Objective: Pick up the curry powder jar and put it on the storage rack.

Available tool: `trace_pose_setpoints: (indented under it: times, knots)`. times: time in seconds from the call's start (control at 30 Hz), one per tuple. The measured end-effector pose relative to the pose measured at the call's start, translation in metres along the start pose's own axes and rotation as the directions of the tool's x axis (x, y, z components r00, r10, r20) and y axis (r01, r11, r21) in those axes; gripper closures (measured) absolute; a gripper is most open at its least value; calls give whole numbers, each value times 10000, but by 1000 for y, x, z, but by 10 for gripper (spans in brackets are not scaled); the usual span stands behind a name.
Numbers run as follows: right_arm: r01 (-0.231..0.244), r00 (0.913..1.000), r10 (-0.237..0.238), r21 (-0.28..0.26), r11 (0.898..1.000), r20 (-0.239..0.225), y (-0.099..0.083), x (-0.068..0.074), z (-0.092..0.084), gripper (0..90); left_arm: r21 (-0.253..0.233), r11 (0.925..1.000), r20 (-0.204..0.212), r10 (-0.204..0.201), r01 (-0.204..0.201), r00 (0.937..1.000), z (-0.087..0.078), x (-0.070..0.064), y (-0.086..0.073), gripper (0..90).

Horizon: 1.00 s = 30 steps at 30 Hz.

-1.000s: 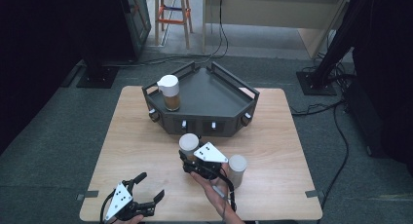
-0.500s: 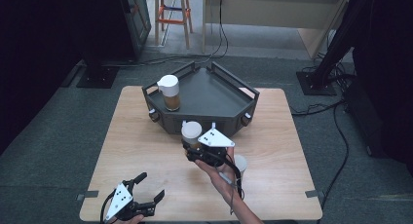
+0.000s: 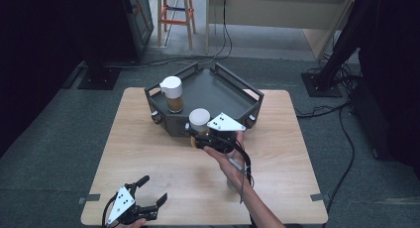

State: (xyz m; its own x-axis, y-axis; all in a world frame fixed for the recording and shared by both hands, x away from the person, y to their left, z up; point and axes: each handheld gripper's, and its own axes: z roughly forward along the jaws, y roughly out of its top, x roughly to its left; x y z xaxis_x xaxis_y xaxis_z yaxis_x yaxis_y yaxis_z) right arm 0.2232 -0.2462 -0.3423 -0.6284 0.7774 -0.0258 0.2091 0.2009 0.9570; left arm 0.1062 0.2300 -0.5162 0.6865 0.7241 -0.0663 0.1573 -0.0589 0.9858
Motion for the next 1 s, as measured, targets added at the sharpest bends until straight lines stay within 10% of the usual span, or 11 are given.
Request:
trace_pose_setpoints:
  times: [1.0]
  knots:
    - [-288, 9954, 295, -90, 9995, 914, 38, -32, 45, 352, -77, 10000, -27, -51, 51, 10000, -1, 1, 0, 106]
